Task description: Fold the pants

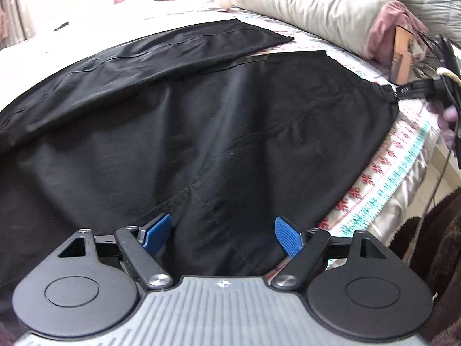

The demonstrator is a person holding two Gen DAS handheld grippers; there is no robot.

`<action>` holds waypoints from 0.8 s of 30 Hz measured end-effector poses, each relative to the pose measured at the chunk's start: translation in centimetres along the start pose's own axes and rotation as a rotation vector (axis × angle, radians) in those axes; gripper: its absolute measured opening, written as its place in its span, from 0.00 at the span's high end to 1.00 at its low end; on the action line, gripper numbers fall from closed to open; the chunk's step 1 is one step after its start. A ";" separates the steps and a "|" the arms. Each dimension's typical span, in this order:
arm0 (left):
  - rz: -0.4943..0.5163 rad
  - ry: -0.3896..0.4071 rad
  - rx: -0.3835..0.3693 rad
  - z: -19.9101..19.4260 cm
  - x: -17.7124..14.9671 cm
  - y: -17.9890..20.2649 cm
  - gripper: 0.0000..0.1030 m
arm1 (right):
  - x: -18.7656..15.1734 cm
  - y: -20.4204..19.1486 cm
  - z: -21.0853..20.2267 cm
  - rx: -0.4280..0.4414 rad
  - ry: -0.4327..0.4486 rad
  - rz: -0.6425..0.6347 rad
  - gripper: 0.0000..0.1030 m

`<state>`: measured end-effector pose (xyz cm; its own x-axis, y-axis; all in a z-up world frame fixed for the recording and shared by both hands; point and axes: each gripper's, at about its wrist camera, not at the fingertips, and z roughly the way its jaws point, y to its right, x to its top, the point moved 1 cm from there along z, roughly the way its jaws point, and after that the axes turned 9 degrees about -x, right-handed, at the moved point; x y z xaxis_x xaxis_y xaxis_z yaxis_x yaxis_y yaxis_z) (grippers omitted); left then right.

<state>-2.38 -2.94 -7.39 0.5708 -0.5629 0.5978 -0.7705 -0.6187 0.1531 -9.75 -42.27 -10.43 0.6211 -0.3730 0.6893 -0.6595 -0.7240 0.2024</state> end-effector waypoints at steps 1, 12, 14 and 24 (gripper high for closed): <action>0.007 -0.003 -0.007 0.0 0.0 0.0 0.01 | -0.1 -0.2 -0.5 -0.019 0.020 -0.026 1.00; 0.070 -0.054 -0.081 -0.6 -0.6 0.4 0.01 | -1.6 0.3 -1.2 -0.224 -0.011 -0.185 1.00; 0.075 -0.059 -0.084 -0.7 -0.7 0.4 0.01 | -1.8 0.2 -1.1 -0.229 -0.026 -0.185 0.99; -0.103 0.082 0.066 -3.8 0.8 -4.6 0.00 | 1.2 -3.4 -4.8 -0.015 0.026 -0.103 0.29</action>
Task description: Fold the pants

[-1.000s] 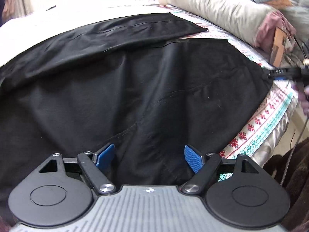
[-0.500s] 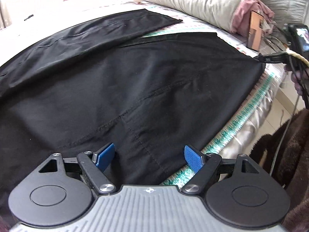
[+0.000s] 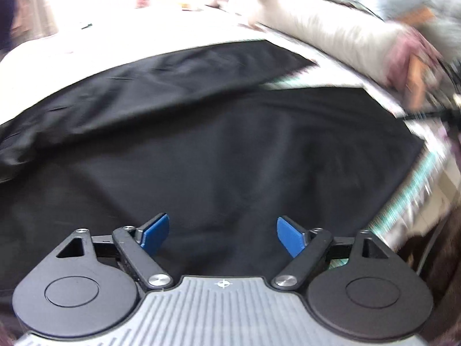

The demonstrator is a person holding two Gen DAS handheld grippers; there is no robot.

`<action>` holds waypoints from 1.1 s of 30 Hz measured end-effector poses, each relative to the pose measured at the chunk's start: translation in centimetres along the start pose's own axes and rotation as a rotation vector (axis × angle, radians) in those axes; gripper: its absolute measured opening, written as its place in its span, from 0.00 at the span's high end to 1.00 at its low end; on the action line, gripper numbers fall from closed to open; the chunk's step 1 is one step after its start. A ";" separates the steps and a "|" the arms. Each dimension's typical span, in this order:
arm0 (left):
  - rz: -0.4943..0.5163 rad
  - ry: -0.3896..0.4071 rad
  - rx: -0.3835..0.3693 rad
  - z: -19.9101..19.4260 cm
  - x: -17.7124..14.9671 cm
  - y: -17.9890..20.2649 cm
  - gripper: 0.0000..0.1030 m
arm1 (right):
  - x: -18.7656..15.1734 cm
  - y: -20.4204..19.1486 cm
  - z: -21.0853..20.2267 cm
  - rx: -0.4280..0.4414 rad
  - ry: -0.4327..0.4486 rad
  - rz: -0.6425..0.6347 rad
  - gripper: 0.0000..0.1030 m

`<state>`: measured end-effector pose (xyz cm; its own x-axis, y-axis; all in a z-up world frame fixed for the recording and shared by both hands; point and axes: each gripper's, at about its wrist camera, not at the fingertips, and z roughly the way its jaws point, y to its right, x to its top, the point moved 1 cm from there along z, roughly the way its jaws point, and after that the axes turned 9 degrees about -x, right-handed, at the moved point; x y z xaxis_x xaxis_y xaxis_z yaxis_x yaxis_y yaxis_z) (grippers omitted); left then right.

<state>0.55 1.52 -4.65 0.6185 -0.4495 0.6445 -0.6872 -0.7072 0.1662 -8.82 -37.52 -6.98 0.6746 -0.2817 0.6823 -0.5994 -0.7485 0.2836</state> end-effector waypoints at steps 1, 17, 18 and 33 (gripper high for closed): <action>-0.029 0.020 0.018 -0.3 0.3 -0.9 0.00 | 0.3 -1.2 -0.3 0.026 -0.002 -0.016 0.29; -0.303 0.219 0.499 -6.3 -0.1 -17.8 0.00 | 7.1 -27.6 -7.7 0.515 -0.105 -0.184 0.26; -0.313 0.219 0.520 -6.8 -0.5 -18.9 0.00 | 7.4 -29.5 -8.3 0.540 -0.111 -0.194 0.25; -0.657 0.257 0.533 -10.9 -6.9 -28.0 0.00 | 9.1 -54.2 -20.1 0.774 -0.012 -0.415 0.25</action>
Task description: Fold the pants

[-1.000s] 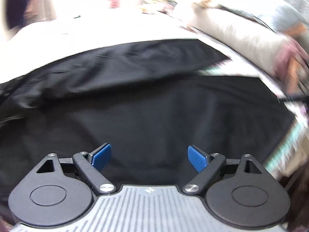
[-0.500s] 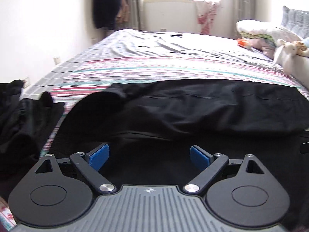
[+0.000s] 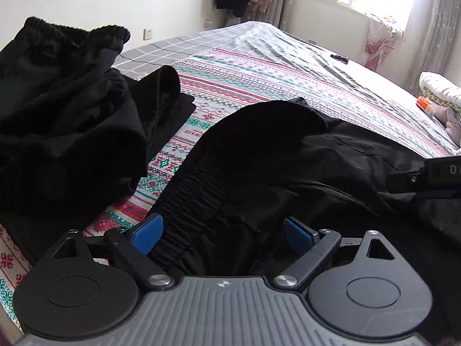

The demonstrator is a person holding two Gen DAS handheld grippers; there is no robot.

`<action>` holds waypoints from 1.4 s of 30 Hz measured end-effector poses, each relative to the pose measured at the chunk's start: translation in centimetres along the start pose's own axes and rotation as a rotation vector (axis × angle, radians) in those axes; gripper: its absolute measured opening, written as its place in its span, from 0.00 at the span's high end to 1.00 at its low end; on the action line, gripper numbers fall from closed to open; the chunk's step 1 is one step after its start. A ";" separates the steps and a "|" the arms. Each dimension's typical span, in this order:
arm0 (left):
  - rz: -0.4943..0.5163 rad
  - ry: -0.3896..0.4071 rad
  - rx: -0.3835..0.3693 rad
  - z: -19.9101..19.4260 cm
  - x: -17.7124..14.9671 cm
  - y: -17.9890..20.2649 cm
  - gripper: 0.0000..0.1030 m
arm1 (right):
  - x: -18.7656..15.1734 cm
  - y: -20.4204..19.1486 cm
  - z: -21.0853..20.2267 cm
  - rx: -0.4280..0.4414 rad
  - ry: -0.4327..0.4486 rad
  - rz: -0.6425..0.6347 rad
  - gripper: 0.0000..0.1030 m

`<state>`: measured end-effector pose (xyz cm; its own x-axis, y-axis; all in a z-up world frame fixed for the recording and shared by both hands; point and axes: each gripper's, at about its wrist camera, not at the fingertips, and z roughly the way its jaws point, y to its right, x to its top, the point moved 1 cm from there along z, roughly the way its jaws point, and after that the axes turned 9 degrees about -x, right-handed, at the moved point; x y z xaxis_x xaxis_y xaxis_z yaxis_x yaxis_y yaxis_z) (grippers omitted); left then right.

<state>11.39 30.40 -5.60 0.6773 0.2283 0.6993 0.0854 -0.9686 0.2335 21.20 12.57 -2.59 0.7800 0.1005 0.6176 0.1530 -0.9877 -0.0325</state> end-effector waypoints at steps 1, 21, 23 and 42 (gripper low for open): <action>-0.019 0.004 -0.004 -0.1 0.1 -0.3 0.00 | 0.6 -1.4 0.5 0.001 0.007 -0.026 0.25; -0.164 -0.017 0.076 0.9 0.5 -3.1 0.00 | 10.0 -16.3 10.4 -0.183 0.254 -0.463 0.88; -0.156 -0.019 0.089 1.2 0.6 -3.1 0.00 | 11.0 -17.3 12.4 -0.152 0.210 -0.450 0.88; -0.181 0.005 0.085 0.1 1.1 -3.9 0.00 | 8.7 -7.8 7.2 -0.115 0.161 -0.228 0.31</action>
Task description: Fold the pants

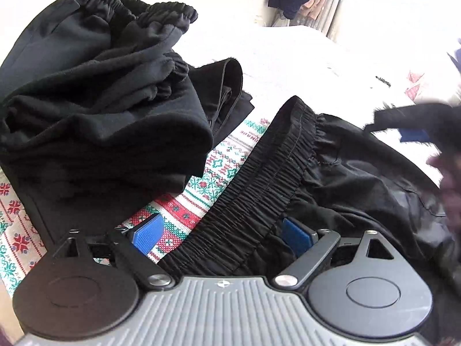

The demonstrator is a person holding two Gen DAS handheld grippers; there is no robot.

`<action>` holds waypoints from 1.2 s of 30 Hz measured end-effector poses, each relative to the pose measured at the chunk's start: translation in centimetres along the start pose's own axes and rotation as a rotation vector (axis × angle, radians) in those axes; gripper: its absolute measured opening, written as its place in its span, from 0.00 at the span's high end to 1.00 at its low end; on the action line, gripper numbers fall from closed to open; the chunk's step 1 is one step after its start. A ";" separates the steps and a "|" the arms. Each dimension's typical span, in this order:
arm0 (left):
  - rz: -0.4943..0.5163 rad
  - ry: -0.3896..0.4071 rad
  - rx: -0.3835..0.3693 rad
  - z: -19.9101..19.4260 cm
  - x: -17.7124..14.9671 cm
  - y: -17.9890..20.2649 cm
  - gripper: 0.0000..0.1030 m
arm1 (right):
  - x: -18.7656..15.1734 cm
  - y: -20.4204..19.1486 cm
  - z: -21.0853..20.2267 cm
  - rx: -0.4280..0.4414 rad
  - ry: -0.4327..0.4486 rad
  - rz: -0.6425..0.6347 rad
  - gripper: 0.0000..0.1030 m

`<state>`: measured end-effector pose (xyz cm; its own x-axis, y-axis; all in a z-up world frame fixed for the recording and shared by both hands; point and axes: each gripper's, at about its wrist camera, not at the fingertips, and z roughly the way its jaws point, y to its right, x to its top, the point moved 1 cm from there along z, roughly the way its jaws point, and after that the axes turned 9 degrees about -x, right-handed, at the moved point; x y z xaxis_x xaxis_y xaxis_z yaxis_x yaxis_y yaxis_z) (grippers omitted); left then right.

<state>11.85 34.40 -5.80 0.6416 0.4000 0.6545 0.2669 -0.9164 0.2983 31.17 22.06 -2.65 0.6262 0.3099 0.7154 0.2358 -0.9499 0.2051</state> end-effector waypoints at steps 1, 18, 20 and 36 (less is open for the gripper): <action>0.002 0.003 -0.007 -0.2 0.0 0.1 0.00 | -0.7 1.1 -0.7 -0.001 -0.005 0.012 0.31; 0.224 -0.160 0.079 -2.0 -3.9 0.8 0.00 | -19.0 13.7 -11.3 0.039 -0.178 0.229 0.25; 0.227 -0.160 0.073 -2.7 -4.7 0.5 0.00 | -20.6 12.9 -12.4 0.065 -0.181 0.219 0.25; 0.315 -0.136 0.130 -7.7 -6.6 1.2 0.00 | -27.5 5.3 -20.9 0.251 -0.162 -0.042 0.22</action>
<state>2.44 30.77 -4.39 0.7943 0.1000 0.5992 0.1248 -0.9922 0.0002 -0.34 7.63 -7.30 0.7177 0.3704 0.5897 0.4276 -0.9028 0.0468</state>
